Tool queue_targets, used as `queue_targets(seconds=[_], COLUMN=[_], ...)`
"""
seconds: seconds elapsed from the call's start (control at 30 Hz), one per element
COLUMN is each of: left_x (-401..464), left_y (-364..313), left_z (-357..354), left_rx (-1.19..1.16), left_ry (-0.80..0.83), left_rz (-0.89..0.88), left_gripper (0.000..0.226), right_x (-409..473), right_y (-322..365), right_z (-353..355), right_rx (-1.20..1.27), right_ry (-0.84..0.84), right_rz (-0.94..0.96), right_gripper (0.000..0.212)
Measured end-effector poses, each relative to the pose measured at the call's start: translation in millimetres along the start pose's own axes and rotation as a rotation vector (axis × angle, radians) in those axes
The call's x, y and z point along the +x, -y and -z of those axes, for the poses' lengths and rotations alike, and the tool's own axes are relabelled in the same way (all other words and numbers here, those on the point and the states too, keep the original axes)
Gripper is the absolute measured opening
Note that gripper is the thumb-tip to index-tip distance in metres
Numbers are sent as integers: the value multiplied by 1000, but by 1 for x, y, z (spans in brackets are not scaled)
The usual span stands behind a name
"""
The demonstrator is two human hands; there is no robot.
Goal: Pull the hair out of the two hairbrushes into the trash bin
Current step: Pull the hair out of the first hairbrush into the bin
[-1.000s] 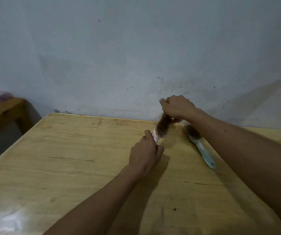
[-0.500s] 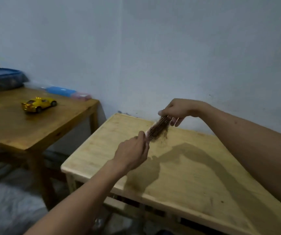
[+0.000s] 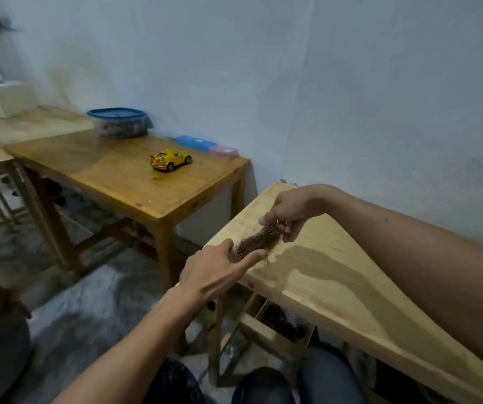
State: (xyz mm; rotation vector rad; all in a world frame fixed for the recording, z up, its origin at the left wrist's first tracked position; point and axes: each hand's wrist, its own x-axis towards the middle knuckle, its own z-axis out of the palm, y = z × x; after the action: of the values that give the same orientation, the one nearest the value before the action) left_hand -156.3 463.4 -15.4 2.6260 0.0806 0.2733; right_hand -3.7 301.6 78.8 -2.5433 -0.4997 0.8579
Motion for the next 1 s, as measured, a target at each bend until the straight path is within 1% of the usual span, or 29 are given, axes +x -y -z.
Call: queue_targets(seconds=[0.07, 0.17, 0.27, 0.3, 0.4, 0.5, 0.6, 0.73, 0.83, 1.0], left_x=[-11, -32, -56, -64, -90, -113, -131, -147, -155, -167], left_y=[13, 37, 60, 69, 92, 109, 118, 123, 127, 135], left_z=[2, 7, 12, 13, 18, 22, 25, 29, 26, 14], left_rx=[35, -14, -11, 9, 58, 92, 135, 151, 165, 160], left_ry=[-50, -106, -153, -169, -195, -219, -223, -234, -239, -226], left_rz=[46, 139, 231, 256, 336, 396, 451, 504, 526, 599], left_gripper=[77, 71, 72, 73, 81, 82, 80, 74, 77, 78], right_x=[5, 14, 23, 25, 31, 37, 43, 48, 53, 62], right_y=[12, 31, 50, 57, 76, 92, 104, 110, 108, 99], right_z=[-9, -24, -45, -54, -85, -113, -134, -152, -165, -189], right_rx=[-1, 59, 45, 25, -20, -61, -114, -155, -140, -78], right_ry=[53, 132, 244, 292, 421, 496, 499, 544, 520, 459], right_rz=[19, 75, 162, 193, 281, 343, 369, 386, 399, 434], right_gripper=[40, 52, 66, 67, 60, 52, 47, 40, 27, 22])
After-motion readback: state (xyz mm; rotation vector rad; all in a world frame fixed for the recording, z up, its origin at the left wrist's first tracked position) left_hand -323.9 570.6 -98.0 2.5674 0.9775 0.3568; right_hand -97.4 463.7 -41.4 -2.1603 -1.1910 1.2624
